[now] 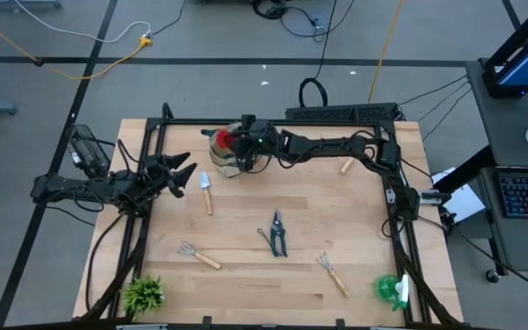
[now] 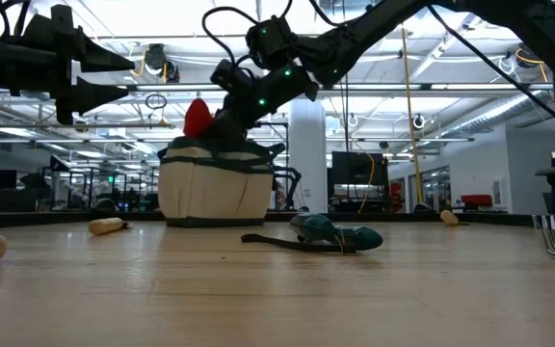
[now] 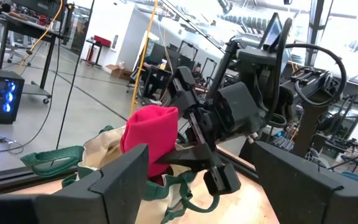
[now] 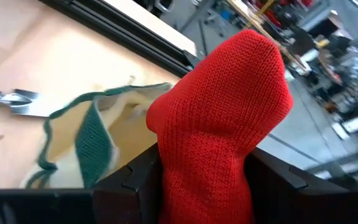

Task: Pick & Place Garden tools in Gardening bag
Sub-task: Put the gloves into the gardening bag

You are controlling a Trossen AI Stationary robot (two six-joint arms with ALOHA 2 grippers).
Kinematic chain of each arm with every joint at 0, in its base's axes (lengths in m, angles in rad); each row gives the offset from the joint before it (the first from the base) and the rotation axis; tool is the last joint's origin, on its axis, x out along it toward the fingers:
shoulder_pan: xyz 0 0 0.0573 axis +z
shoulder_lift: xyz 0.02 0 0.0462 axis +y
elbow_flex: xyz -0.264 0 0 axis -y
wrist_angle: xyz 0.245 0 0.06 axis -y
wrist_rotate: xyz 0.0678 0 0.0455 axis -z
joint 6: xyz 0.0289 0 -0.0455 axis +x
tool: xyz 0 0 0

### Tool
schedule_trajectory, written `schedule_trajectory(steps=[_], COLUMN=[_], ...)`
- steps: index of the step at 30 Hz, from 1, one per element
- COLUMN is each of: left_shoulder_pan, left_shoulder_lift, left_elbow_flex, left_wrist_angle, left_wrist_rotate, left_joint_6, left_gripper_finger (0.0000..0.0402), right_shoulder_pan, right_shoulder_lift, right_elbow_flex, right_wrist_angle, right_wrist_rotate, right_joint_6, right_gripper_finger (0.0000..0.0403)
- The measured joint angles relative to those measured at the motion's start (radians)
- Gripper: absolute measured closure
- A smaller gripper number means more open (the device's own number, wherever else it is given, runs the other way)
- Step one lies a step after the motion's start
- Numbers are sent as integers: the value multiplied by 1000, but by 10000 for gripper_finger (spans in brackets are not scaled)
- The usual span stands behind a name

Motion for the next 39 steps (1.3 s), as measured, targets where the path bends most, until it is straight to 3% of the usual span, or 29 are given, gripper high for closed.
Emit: schedule_trajectory(steps=[8, 23, 30, 39], left_shoulder_pan=[0, 0, 0, 0], left_shoulder_lift=[0, 0, 0, 0], left_elbow_flex=[0, 0, 0, 0], left_wrist_angle=[0, 0, 0, 0], left_wrist_rotate=[-1, -2, -2, -2], left_joint_6=[0, 0, 0, 0], left_gripper_finger=[107, 107, 107, 107], right_shoulder_pan=[18, 60, 65, 67], right_shoulder_lift=[-1, -1, -1, -4], right_elbow_flex=[0, 0, 0, 0], right_wrist_angle=[1, 1, 1, 8], right_wrist_rotate=[246, 271, 279, 380], right_joint_6=[1, -91, -151, -297], right_gripper_finger=[225, 219, 156, 70])
